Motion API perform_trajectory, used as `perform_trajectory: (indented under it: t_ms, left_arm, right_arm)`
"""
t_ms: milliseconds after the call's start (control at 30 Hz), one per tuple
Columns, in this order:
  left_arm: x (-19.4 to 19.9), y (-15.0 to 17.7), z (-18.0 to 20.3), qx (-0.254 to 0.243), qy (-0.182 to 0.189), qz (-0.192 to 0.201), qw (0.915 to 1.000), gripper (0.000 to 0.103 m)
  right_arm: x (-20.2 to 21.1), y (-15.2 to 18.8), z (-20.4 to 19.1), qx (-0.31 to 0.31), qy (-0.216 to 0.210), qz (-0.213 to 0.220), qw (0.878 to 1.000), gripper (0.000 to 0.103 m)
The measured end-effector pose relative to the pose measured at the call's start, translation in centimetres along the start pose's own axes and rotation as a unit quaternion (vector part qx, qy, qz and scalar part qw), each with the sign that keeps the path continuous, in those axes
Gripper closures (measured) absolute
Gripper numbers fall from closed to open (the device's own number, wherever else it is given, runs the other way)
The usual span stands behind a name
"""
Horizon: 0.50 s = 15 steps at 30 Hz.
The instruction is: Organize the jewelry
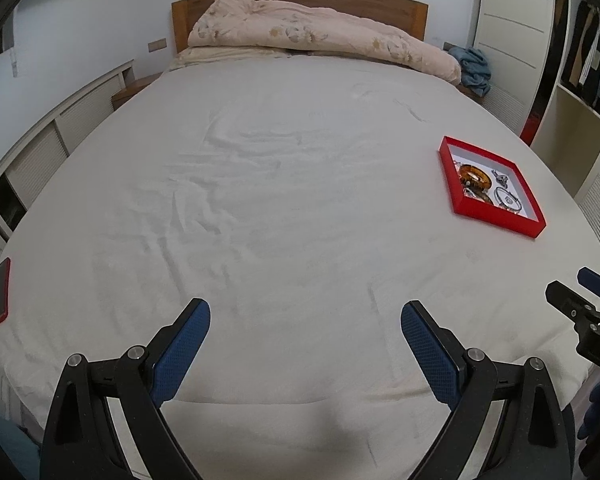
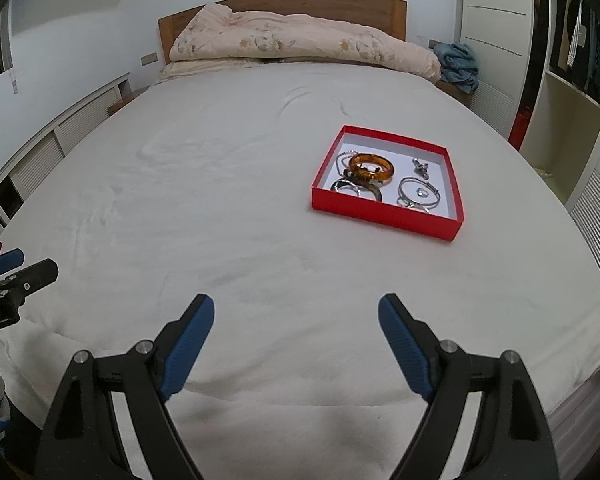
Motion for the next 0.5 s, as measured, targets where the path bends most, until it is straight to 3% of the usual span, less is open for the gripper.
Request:
perform_trajectory:
  t_ms: [500]
  left_arm:
    - [1.4, -2.0, 1.3, 0.001, -0.005, 0.028, 0.9996, 0.008]
  right_arm:
    - [2.0, -2.1, 0.6, 0.012, 0.006, 0.029, 0.999, 0.019]
Point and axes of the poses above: each gripper's, at about its wrist camera, not at the fingertips, and x roughly against the way its jaws point, z to its right, y to its underside, the point moved 9 cm from there along -x, roughly the way its jaws point, and after that the axes turned 1 degree about -z, right-handed, at the moved point
